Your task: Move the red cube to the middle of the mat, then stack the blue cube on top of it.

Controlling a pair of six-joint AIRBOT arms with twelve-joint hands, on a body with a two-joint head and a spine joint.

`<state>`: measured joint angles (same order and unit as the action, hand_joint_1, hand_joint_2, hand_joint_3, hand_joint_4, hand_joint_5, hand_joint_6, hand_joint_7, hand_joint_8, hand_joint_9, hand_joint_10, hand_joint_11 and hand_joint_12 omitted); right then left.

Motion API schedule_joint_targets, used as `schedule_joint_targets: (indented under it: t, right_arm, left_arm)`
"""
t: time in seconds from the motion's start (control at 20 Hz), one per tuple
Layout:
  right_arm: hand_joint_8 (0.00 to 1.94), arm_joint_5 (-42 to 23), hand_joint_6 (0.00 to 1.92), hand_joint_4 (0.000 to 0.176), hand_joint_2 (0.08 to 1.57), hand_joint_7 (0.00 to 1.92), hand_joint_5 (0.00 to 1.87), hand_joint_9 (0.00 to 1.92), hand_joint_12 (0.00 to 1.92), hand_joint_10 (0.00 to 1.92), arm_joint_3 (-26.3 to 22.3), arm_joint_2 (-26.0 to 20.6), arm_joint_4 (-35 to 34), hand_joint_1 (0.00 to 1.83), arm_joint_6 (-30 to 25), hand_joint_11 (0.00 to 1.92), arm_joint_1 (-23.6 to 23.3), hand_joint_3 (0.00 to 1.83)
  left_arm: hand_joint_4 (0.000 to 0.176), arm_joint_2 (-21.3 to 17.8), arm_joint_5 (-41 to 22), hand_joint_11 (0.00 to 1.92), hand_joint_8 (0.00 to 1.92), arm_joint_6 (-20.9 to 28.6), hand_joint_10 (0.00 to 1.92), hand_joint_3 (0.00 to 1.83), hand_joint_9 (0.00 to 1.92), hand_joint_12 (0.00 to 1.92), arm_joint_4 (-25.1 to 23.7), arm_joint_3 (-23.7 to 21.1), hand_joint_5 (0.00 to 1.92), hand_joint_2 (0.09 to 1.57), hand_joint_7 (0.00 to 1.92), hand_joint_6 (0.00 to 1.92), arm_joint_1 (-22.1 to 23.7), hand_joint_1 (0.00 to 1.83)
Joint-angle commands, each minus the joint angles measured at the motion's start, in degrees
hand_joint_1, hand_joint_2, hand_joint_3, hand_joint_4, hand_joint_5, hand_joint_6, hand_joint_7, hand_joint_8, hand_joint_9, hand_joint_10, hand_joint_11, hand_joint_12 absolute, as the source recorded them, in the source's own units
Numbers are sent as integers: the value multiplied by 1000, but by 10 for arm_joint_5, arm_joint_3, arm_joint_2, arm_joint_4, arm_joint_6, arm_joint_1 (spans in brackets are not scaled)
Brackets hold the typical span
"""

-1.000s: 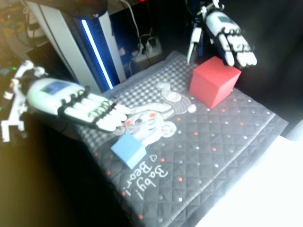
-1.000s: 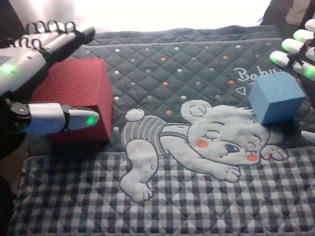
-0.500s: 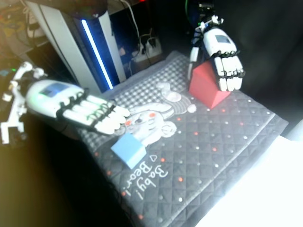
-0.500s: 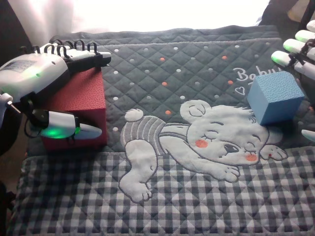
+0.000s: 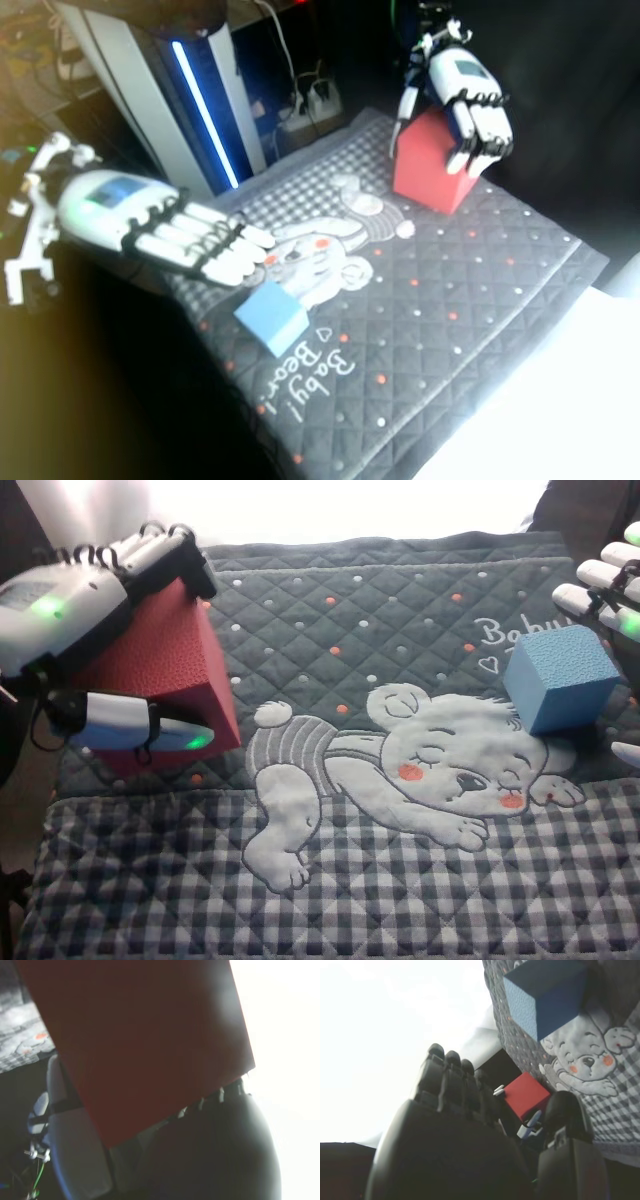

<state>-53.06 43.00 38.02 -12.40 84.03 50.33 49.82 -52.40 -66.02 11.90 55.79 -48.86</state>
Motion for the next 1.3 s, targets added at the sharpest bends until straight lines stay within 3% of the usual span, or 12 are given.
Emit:
schedule_joint_targets:
  t: [0.0,0.1,0.15,0.2,0.3,0.35,0.45,0.55,0.7,0.8,0.85,1.25]
  right_arm:
    - [0,-70,0,0,1252,0,0,0,8,0,4,-2,2,443,-2,17,-3,8]
    - [0,-70,0,0,1254,0,0,0,10,0,5,-2,1,444,-2,19,-3,9]
    - [0,-70,0,0,1251,0,0,0,5,0,5,-2,-1,454,-2,3,-3,7]
    - [0,-70,0,0,1253,0,0,0,6,0,6,-1,-2,445,-2,4,-3,7]
    - [0,-71,0,0,1250,0,0,0,10,0,8,0,-5,458,-2,3,-3,4]
    - [0,-71,0,0,1249,0,0,0,8,0,8,0,-6,461,-2,0,-3,3]
    - [0,-71,0,0,1242,0,0,0,0,0,8,1,-6,488,-2,0,-3,0]
    - [0,-71,0,0,1251,0,0,0,0,0,8,1,-7,487,-2,0,-3,3]
    - [0,-71,0,0,1271,0,0,0,0,0,9,2,-10,366,-2,0,-2,10]
    - [0,-71,0,0,1279,0,0,0,4,0,9,2,-12,335,-2,8,0,12]
    - [0,-71,0,0,1276,0,0,0,2,0,9,2,-12,346,-2,1,0,9]
    - [0,-64,0,30,1077,0,0,0,0,0,35,2,5,727,-97,0,1,0]
  left_arm:
    - [96,-1,-92,430,1808,9,1921,2,183,1921,-16,-2,7,1142,20,1846,12,1457]
    - [83,4,-94,353,1810,11,1921,0,140,1921,-29,-4,1,1134,17,1850,28,1458]
    - [125,17,-84,279,1815,12,1921,5,88,1921,-38,0,0,1147,3,1880,43,1405]
    - [131,31,-69,317,1825,18,1921,8,127,1921,-50,9,0,1154,0,1867,58,1390]
    - [98,61,-37,368,1811,33,1835,31,432,1921,-67,26,9,1281,25,1807,86,1591]
    - [56,77,-20,387,1690,37,1731,11,514,1921,-76,34,89,1253,107,1711,98,1598]
    - [47,109,22,313,1656,46,1846,0,228,1921,-95,51,110,1156,121,1677,119,1294]
    - [0,131,54,316,1537,49,1788,0,217,1921,-98,65,203,1134,189,1546,125,1176]
    - [22,154,87,25,892,62,1266,0,28,1740,-96,84,85,1088,117,932,126,821]
    - [105,168,97,0,157,63,284,0,4,1039,-91,91,7,997,35,239,126,637]
    - [168,170,99,0,5,63,10,0,0,114,-91,91,0,857,0,9,126,539]
    - [176,91,-45,0,0,75,0,0,0,0,-84,35,0,867,0,0,84,442]
